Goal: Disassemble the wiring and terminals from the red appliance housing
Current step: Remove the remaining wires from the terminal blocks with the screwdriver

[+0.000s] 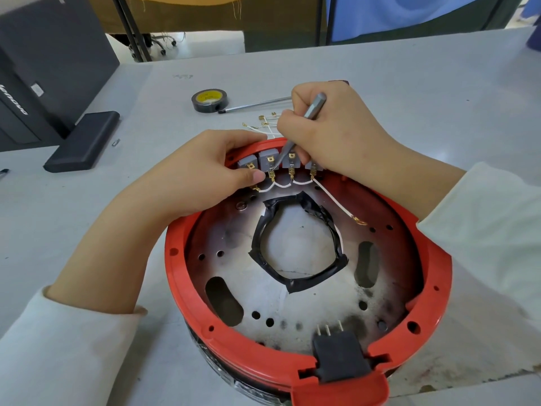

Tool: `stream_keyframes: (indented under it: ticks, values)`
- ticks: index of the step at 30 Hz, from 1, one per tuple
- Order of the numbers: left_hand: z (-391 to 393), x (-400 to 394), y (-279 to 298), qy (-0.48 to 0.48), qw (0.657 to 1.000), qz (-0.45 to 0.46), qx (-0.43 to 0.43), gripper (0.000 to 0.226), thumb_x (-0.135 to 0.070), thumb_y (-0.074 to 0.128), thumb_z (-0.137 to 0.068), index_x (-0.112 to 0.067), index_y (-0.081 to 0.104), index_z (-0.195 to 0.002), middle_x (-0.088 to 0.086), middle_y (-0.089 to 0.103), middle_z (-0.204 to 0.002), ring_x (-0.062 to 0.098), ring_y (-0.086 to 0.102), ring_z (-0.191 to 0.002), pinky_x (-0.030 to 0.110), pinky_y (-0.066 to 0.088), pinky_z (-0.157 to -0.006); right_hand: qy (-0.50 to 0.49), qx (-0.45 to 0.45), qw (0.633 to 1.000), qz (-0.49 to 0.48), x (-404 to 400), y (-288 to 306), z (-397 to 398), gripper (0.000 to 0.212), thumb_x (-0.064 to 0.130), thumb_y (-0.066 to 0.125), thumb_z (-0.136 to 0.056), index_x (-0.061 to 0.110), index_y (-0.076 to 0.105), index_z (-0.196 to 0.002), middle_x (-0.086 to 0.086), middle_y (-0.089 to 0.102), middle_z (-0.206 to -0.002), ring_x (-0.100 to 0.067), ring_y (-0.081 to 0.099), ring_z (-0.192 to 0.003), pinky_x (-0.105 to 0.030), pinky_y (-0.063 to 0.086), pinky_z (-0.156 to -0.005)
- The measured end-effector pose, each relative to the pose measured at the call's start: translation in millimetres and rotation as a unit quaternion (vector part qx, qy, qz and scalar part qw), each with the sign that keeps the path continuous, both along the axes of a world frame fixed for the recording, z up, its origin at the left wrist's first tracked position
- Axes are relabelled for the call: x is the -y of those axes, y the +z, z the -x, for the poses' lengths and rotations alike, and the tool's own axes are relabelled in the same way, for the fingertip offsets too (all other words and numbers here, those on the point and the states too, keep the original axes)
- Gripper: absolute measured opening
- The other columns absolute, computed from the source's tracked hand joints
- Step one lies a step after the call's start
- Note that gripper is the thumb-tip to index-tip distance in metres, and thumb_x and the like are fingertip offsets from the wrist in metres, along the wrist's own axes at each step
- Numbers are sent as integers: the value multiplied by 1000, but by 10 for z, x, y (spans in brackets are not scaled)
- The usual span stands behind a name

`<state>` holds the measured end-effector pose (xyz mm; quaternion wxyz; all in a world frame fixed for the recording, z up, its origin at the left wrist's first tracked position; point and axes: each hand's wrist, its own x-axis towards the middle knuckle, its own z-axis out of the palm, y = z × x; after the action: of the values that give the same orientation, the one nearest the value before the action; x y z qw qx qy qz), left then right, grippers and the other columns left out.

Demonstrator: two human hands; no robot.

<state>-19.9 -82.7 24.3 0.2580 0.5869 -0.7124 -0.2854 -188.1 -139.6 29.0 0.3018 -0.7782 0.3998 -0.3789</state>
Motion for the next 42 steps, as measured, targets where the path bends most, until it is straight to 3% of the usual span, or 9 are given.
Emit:
stream_keyframes:
  ticks: [2, 7, 14, 18, 23, 31, 36, 40, 42]
  values:
    - [-4, 2, -2, 1, 1000, 2, -1, 41, -14, 65, -87, -35, 58, -123, -24, 65, -108, -10, 59, -99, 16, 41, -91, 1, 2, 1000, -4, 1, -3, -3, 31, 7, 53, -83, 13, 36, -59, -13, 44, -54, -6, 43, -32, -14, 31, -38]
    - [-2, 0, -6, -1, 1000, 5, 2, 40, -14, 64, -88, -38, 59, -120, -28, 65, -104, -14, 59, -95, 3, 41, -82, 0, 0, 1000, 5, 9, -5, 2, 31, 9, 54, -85, 13, 36, -60, -12, 45, -56, -7, 40, -33, -16, 32, -39]
    - [2, 4, -12, 5, 1000, 9, 13, 40, -15, 64, -87, -38, 59, -120, -27, 65, -105, -13, 59, -95, 9, 41, -84, 6, 2, 1000, -28, 27, 21, -15, 30, 5, 52, -82, 14, 35, -59, -13, 42, -53, -6, 42, -29, -16, 32, -35]
    - [7, 5, -6, 7, 1000, 17, 21, 41, -14, 64, -87, -38, 59, -120, -27, 65, -105, -10, 59, -97, 16, 42, -89, 11, -26, 997, -70, 91, 73, -34, 30, 7, 50, -80, 15, 35, -56, -4, 48, -38, -12, 40, -27, -17, 33, -33]
    - [13, -2, -5, 13, 999, 21, 32, 42, -14, 64, -87, -38, 59, -122, -22, 66, -108, -2, 60, -101, 27, 44, -96, 26, -44, 994, -100, 110, 107, -41, 31, 6, 48, -81, 15, 33, -55, 0, 49, -34, -13, 38, -24, -15, 32, -33]
    - [28, 0, 5, 13, 999, 22, 27, 43, -10, 64, -87, -39, 61, -119, -26, 66, -103, -11, 59, -96, 10, 41, -86, 2, -102, 991, -85, 142, 94, -125, 28, 12, 47, -81, 14, 38, -55, 2, 48, -32, -11, 37, -25, -13, 31, -34]
    - [13, -4, 8, 14, 1000, 18, 14, 42, -12, 64, -88, -40, 60, -119, -29, 65, -102, -13, 59, -96, 12, 42, -86, 2, -22, 998, -66, 99, 53, -66, 29, 8, 49, -81, 14, 35, -56, -1, 47, -34, -10, 38, -25, -16, 31, -32]
    - [17, -8, 19, 9, 1000, 14, 11, 41, -13, 64, -88, -38, 60, -120, -28, 65, -104, -12, 59, -97, 8, 42, -88, -6, -4, 1000, -9, 42, 44, -56, 31, 8, 52, -82, 15, 34, -59, -10, 42, -50, -9, 40, -30, -16, 29, -34]
    - [18, -10, 20, 5, 1000, 14, 5, 40, -12, 63, -88, -38, 60, -119, -30, 64, -101, -15, 58, -94, 0, 40, -81, -11, -7, 1000, 15, 21, 33, -58, 31, 9, 53, -82, 15, 34, -59, -9, 40, -53, -13, 40, -38, -20, 29, -38]
